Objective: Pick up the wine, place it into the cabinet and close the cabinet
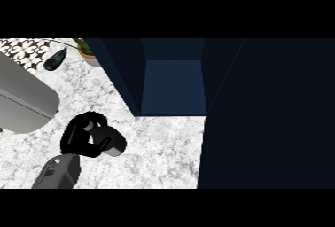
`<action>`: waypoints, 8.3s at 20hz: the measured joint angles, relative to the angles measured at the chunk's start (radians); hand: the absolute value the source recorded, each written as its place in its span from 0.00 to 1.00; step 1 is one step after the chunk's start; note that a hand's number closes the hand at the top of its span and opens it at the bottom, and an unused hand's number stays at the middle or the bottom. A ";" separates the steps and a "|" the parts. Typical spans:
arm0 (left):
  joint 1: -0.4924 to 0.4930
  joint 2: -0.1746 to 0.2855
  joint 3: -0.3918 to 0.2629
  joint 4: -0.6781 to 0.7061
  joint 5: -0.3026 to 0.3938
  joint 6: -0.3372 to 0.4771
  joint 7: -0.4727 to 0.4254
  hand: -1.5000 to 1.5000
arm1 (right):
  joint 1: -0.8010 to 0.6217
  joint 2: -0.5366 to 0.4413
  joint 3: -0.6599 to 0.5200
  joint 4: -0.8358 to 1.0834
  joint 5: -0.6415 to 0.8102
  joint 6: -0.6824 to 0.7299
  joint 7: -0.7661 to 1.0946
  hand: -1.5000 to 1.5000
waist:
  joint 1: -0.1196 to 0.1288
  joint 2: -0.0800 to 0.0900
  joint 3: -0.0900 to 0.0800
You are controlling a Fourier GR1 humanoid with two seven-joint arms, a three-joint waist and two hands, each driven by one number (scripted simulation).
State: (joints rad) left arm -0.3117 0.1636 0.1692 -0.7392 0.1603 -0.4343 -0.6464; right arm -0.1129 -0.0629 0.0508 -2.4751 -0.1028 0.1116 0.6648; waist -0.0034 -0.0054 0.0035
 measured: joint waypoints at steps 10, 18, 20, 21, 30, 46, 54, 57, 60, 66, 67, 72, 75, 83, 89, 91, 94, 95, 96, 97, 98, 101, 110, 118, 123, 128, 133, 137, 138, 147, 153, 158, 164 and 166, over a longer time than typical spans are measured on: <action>0.208 -0.001 0.015 -0.291 -0.035 0.196 -0.074 1.00 | 0.030 -0.001 0.001 -0.007 -0.003 0.013 0.000 0.00 | 0.006 -0.001 -0.001; 0.332 -0.060 -0.045 -0.646 0.030 0.210 0.101 1.00 | 0.008 -0.008 -0.033 0.002 -0.009 0.021 -0.001 0.00 | 0.009 0.001 -0.002; 0.373 -0.066 -0.070 -0.749 0.049 0.203 0.167 1.00 | 0.016 0.006 -0.010 0.005 -0.006 0.018 -0.007 0.00 | 0.010 0.001 -0.002; 0.385 -0.078 -0.087 -0.794 0.052 0.213 0.201 1.00 | 0.024 0.008 -0.006 0.003 -0.007 0.020 -0.009 0.00 | 0.009 0.001 -0.002; 0.365 -0.131 -0.220 -1.076 0.009 0.339 0.497 1.00 | 0.026 0.012 0.005 -0.003 -0.006 0.014 0.000 0.00 | 0.002 0.002 -0.003; 0.084 -0.163 -0.563 -1.091 -0.015 0.765 0.697 1.00 | 0.053 0.024 -0.003 0.004 -0.013 0.036 -0.037 0.00 | -0.006 0.004 -0.003; -0.111 -0.163 -0.641 -0.989 -0.046 0.980 0.745 1.00 | 0.080 0.017 -0.021 -0.003 -0.024 0.055 -0.045 0.00 | -0.010 0.004 -0.003; -0.153 -0.163 -0.640 -0.948 -0.036 1.013 0.742 1.00 | 0.061 0.006 -0.045 -0.003 -0.029 0.056 -0.035 0.00 | -0.009 0.004 -0.003; -0.218 -0.163 -0.651 -0.901 -0.038 1.062 0.747 1.00 | 0.056 0.003 -0.039 -0.007 -0.034 0.056 -0.018 0.00 | -0.012 0.004 -0.003; -0.254 -0.163 -0.647 -0.831 -0.030 1.088 0.713 1.00 | 0.051 0.010 -0.014 -0.009 -0.031 0.047 -0.008 0.00 | -0.010 0.004 -0.003; -0.259 -0.163 -0.647 -0.818 -0.018 1.092 0.703 1.00 | 0.032 0.008 -0.013 -0.010 -0.031 0.037 0.013 0.00 | -0.010 0.004 -0.004; -0.253 -0.163 -0.670 -0.752 0.074 1.129 0.600 1.00 | 0.023 0.003 -0.024 -0.007 -0.031 0.040 0.006 0.00 | -0.012 0.005 -0.004; -0.238 -0.163 -0.658 -0.716 0.126 1.121 0.537 1.00 | 0.014 0.002 -0.030 -0.005 -0.031 0.038 0.009 0.00 | -0.011 0.006 -0.004; -0.228 -0.162 -0.667 -0.585 0.132 1.115 0.429 1.00 | 0.012 0.008 -0.016 0.002 -0.022 0.034 -0.001 0.00 | -0.009 0.005 -0.004; -0.234 -0.161 -0.668 -0.488 0.138 1.119 0.340 1.00 | 0.035 0.005 -0.031 0.004 -0.025 0.052 -0.027 0.00 | -0.009 0.006 -0.003; -0.240 -0.162 -0.647 -0.458 0.130 1.106 0.320 1.00 | 0.006 0.000 -0.038 0.003 -0.026 0.038 0.002 0.00 | -0.008 0.006 -0.004; -0.247 -0.163 -0.630 -0.429 0.148 1.112 0.289 1.00 | 0.028 0.003 -0.052 0.012 -0.030 0.055 -0.033 0.00 | -0.008 0.006 -0.003; -0.250 -0.163 -0.613 -0.406 0.158 1.097 0.271 1.00 | 0.024 0.002 -0.055 0.013 -0.030 0.055 -0.032 0.00 | -0.008 0.006 -0.003; -0.258 -0.163 -0.594 -0.391 0.162 1.081 0.261 1.00 | 0.023 0.001 -0.054 0.011 -0.031 0.053 -0.028 0.00 | -0.008 0.006 -0.004; -0.266 -0.163 -0.578 -0.377 0.163 1.069 0.256 1.00 | 0.026 0.003 -0.050 0.012 -0.032 0.054 -0.027 0.00 | -0.008 0.006 -0.004; -0.267 -0.163 -0.581 -0.377 0.166 1.079 0.252 1.00 | 0.019 -0.001 -0.060 0.013 -0.034 0.057 -0.026 0.00 | -0.007 0.006 -0.004; -0.279 -0.160 -0.557 -0.356 0.183 1.064 0.239 1.00 | 0.020 0.000 -0.064 0.015 -0.039 0.062 -0.027 0.00 | -0.007 0.006 -0.004; -0.355 -0.155 -0.471 -0.222 0.215 0.974 0.226 1.00 | 0.027 0.013 -0.039 0.009 -0.041 0.049 -0.016 0.00 | -0.010 0.006 -0.003; -0.470 -0.158 -0.413 -0.046 0.238 0.946 0.213 1.00 | 0.031 0.012 -0.063 0.014 -0.049 0.057 -0.026 0.00 | -0.016 0.008 -0.004; -0.550 -0.162 -0.385 0.066 0.257 0.952 0.173 1.00 | 0.064 0.023 -0.046 0.022 -0.050 0.081 -0.063 0.00 | -0.021 0.009 -0.003; -0.619 -0.160 -0.349 0.172 0.247 0.965 0.091 1.00 | 0.072 0.033 -0.019 0.024 -0.048 0.083 -0.070 0.00 | -0.024 0.011 -0.004; -0.705 -0.154 -0.302 0.283 0.255 0.969 0.041 1.00 | 0.058 0.033 -0.009 0.018 -0.050 0.073 -0.051 0.00 | -0.033 0.013 -0.004; -0.753 -0.157 -0.263 0.370 0.262 0.956 -0.005 1.00 | 0.047 0.035 0.005 0.024 -0.045 0.073 -0.061 0.00 | -0.039 0.017 -0.004; -0.758 -0.158 -0.255 0.383 0.271 0.952 -0.011 1.00 | 0.054 0.039 0.012 0.024 -0.045 0.072 -0.061 0.00 | -0.040 0.016 -0.004; -0.798 -0.164 -0.151 0.470 0.341 0.872 -0.051 1.00 | 0.052 0.038 0.013 0.029 -0.043 0.076 -0.075 0.00 | -0.051 0.016 0.000; -0.814 -0.164 -0.129 0.513 0.353 0.845 -0.088 1.00 | 0.044 0.035 0.000 0.035 -0.045 0.083 -0.080 0.00 | -0.055 0.015 0.002; -0.833 -0.164 -0.113 0.557 0.350 0.858 -0.097 1.00 | 0.051 0.040 0.002 0.036 -0.047 0.087 -0.088 0.00 | -0.058 0.020 0.000; -0.843 -0.163 -0.118 0.602 0.324 0.885 -0.096 0.00 | 0.030 0.040 0.008 0.038 -0.043 0.074 -0.072 0.00 | -0.058 0.022 -0.001; -0.837 -0.160 -0.119 0.609 0.316 0.885 -0.108 0.00 | 0.033 0.041 0.011 0.036 -0.044 0.074 -0.071 0.00 | -0.063 0.023 0.000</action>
State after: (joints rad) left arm -1.1489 0.0035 0.0501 -0.1303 0.4761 0.4509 -0.7542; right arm -0.0801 -0.0215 0.0616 -2.4387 -0.1471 0.1855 0.5941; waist -0.0659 0.0176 0.0032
